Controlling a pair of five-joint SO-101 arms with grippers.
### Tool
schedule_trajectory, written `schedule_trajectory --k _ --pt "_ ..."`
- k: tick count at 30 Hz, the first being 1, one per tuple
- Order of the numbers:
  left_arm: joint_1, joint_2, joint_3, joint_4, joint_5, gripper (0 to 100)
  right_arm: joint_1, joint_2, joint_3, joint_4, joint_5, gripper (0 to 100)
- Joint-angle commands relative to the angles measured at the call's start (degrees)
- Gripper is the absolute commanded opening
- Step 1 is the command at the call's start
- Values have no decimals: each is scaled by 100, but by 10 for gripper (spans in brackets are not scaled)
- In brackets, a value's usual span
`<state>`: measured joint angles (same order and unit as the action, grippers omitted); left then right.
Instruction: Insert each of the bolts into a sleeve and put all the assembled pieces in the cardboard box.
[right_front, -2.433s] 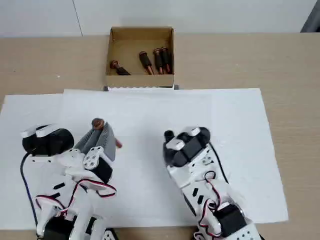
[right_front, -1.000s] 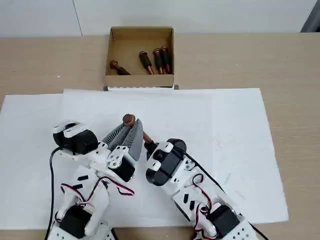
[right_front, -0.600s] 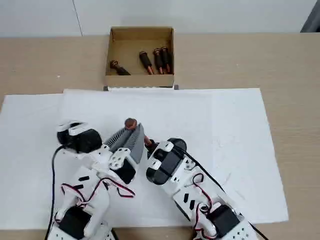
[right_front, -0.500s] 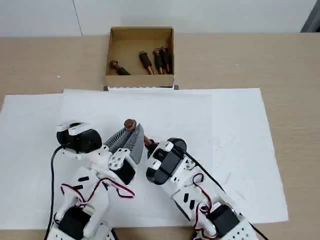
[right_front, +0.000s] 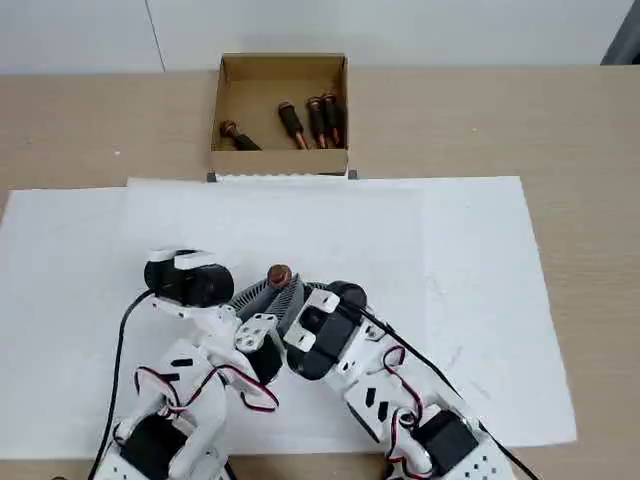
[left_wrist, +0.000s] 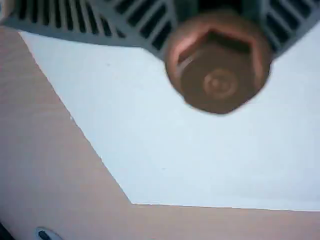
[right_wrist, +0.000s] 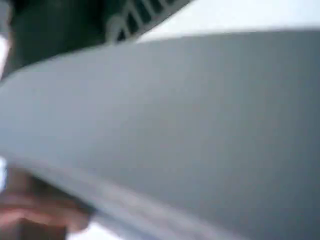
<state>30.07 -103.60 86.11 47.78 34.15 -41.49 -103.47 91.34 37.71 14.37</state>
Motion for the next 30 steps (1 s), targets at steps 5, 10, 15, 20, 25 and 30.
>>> schedule_trajectory --k 5,10,15,20,25,30 --pt "-35 -35 92 229 -589 40 -13 -48 -352 -215 62 2" --pt "-229 -35 66 255 -615 194 4 -48 -334 -215 62 2" --pt "-369 -35 4 255 -615 215 13 -48 -308 -215 62 2" --pt "-378 -35 -330 264 -615 216 22 -48 -202 -215 53 2" --pt "-387 -35 -752 264 -624 215 22 -48 -176 -215 35 2" --pt "-862 -26 -1024 237 -1178 164 101 -48 -176 -215 35 2"
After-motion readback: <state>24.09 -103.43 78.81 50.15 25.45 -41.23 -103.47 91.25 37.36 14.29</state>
